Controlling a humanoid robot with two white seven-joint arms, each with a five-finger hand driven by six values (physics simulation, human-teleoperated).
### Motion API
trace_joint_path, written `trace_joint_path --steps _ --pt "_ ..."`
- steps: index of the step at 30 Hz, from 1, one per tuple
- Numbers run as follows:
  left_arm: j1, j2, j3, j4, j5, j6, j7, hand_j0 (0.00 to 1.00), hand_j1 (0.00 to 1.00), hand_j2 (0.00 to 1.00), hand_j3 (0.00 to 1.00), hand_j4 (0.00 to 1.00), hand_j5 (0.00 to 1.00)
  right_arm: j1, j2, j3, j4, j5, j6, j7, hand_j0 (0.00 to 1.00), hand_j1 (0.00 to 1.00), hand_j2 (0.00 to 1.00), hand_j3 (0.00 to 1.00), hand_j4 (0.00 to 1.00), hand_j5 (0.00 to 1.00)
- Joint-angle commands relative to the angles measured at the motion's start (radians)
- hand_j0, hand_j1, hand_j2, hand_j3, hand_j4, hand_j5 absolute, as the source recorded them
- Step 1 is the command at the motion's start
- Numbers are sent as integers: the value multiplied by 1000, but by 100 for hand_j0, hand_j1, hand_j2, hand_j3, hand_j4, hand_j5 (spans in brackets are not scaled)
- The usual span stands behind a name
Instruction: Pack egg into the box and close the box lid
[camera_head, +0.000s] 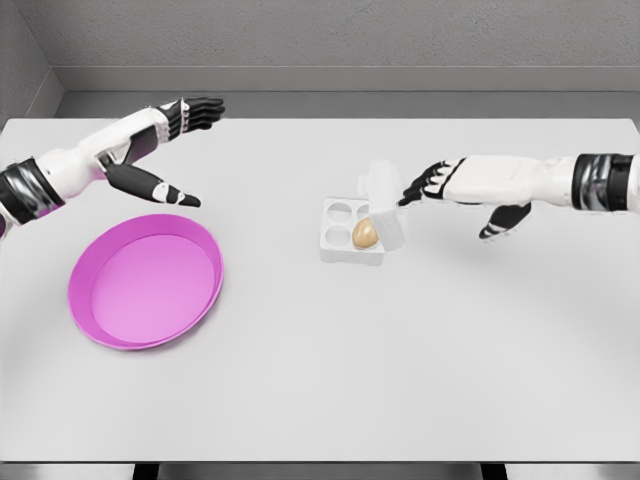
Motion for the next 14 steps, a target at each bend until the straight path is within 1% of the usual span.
trace_joint_path --steps 1,2,3,4,5,6,7,8,9,10,12,14 --pt "0 22 8 -6 7 -3 0 100 100 100 100 100 100 -2 13 -2 -21 -6 4 0 100 100 100 100 100 100" --pt "2 22 5 -6 7 -6 0 100 100 100 100 100 100 -6 40 1 -21 -6 5 0 100 100 100 100 100 100" --pt "26 22 5 -7 7 -6 0 100 100 100 100 100 100 -6 64 4 -21 -6 5 2 100 100 100 100 100 100" --pt "35 23 6 -6 7 -6 0 100 100 100 100 100 100 -6 95 12 -16 -6 7 3 100 100 100 100 100 100" --pt "37 34 6 -4 6 -6 0 100 100 100 100 100 100 -6 118 35 -6 -6 10 2 100 100 100 100 100 100" --pt "34 63 6 -6 7 -6 0 100 100 100 100 100 100 -6 148 57 8 -5 10 2 100 100 100 100 100 100" --pt "32 63 5 -6 7 -6 0 100 100 100 100 100 100 -6 162 83 36 -3 10 3 100 100 100 100 100 100" --pt "32 63 2 -4 4 -6 0 100 100 100 100 100 100 -9 156 81 36 -3 8 3 100 100 100 100 100 100" --pt "34 63 2 -3 6 -6 0 100 100 100 100 100 100 -31 138 75 34 -3 5 3 100 100 100 100 100 100" --pt "34 65 2 -3 6 -6 0 100 100 100 100 100 100 -43 84 58 31 -5 4 2 100 100 100 100 100 100" --pt "35 65 -1 0 1 -5 0 100 100 100 100 100 100 -49 12 -14 28 -5 -4 2 100 100 100 100 100 100" --pt "63 63 -2 -6 1 -6 0 100 100 100 100 100 100 -49 -8 -29 28 -5 -4 2 100 100 100 100 100 100"
